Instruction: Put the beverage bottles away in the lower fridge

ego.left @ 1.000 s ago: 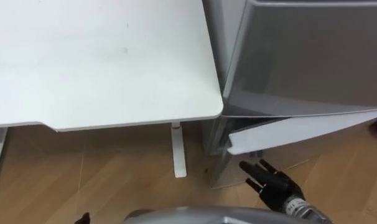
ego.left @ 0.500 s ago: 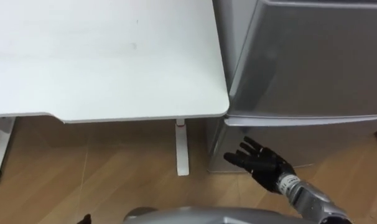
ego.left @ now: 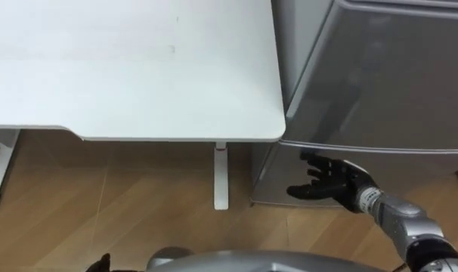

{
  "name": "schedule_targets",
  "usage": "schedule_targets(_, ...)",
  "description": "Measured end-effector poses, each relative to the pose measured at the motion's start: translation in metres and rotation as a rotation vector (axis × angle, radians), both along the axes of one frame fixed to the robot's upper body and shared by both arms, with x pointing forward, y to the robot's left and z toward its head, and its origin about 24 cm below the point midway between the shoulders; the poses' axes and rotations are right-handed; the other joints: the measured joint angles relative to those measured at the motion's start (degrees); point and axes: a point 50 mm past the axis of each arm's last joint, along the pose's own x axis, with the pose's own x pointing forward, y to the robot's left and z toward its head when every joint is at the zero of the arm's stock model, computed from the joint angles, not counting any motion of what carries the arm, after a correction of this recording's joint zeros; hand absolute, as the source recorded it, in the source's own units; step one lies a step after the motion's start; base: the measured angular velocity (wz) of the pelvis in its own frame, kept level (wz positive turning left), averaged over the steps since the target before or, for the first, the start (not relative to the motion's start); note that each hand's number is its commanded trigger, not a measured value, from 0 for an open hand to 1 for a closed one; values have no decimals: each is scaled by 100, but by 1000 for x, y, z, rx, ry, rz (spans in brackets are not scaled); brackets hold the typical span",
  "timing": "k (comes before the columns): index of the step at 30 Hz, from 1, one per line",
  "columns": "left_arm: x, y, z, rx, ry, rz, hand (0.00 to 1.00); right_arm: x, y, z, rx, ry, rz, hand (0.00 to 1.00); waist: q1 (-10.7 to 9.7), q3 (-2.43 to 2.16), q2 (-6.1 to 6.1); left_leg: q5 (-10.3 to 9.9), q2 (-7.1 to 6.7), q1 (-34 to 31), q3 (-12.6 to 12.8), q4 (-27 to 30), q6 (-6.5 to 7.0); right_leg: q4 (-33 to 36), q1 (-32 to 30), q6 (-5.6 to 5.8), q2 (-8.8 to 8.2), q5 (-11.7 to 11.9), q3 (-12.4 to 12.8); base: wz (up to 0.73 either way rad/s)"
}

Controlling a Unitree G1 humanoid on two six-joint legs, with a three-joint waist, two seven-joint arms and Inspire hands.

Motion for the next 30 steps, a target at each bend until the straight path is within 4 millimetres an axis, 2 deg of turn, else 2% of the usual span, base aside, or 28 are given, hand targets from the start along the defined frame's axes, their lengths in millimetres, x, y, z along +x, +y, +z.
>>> schedule_targets(6, -6, 2, 1, -20, 9, 22, 0, 3, -6, 3, -39, -2, 19, 0, -1, -31, -36, 0, -6, 2, -3, 23, 0, -11, 4, 1, -4, -2, 8, 0)
schedule_targets(11, -5, 2, 1, -16, 8, 25, 0, 5, -9, 4, -57, -7, 14, 0, -49, -33, -39, 0, -12, -2, -26, 54, 1, -5, 11, 1, -14, -2, -18, 1)
schedule_targets(16, -4, 3, 1, 8, 10, 31, 0, -9, -15, -6, -93, 55, -19, 0, -31, -45, -65, 1, -14, -7, -33, 43, 2, -18, 42, 3, -9, -4, 1, 0)
schedule_targets(20, -5, 3, 1, 21, 15, 29, 0, -29, -19, -18, -116, 144, -65, 0, -28, -43, -96, 1, -14, -53, -35, 62, 2, -26, 12, 5, -7, -6, 0, 0)
schedule_targets(22, -6, 3, 0, 21, 21, 30, 0, -40, -21, -24, -120, 191, -85, 0, -53, -37, -71, 0, -15, -50, -35, 63, 2, -57, 32, 6, -3, -5, -5, 2)
schedule_targets(23, -7, 4, 0, 22, 25, 30, 0, -52, -21, -29, -127, 238, -100, 0, -50, -50, -94, -1, -16, -50, -46, 64, 1, -92, 58, 7, 3, -4, -15, 7)
schedule_targets(24, -8, 5, 1, 24, 28, 30, 0, -63, -19, -34, -135, 277, -101, 0, -52, -62, -86, -1, -16, -40, -64, 63, 1, -102, 82, 7, 7, -4, -30, 8)
schedule_targets(27, -12, 4, 1, 22, 38, 28, 0, -88, -14, -43, -123, 356, -117, 0, -63, -57, -69, -2, -17, -30, -82, 59, -1, -116, 99, 8, 10, -7, -36, 2)
schedule_targets(30, -7, 2, 0, 17, 28, 23, 0, -105, -6, -50, -116, 417, -129, 0, -96, -49, -57, -2, -20, -20, -84, 35, -1, -114, 98, 8, 10, -7, -20, 0)
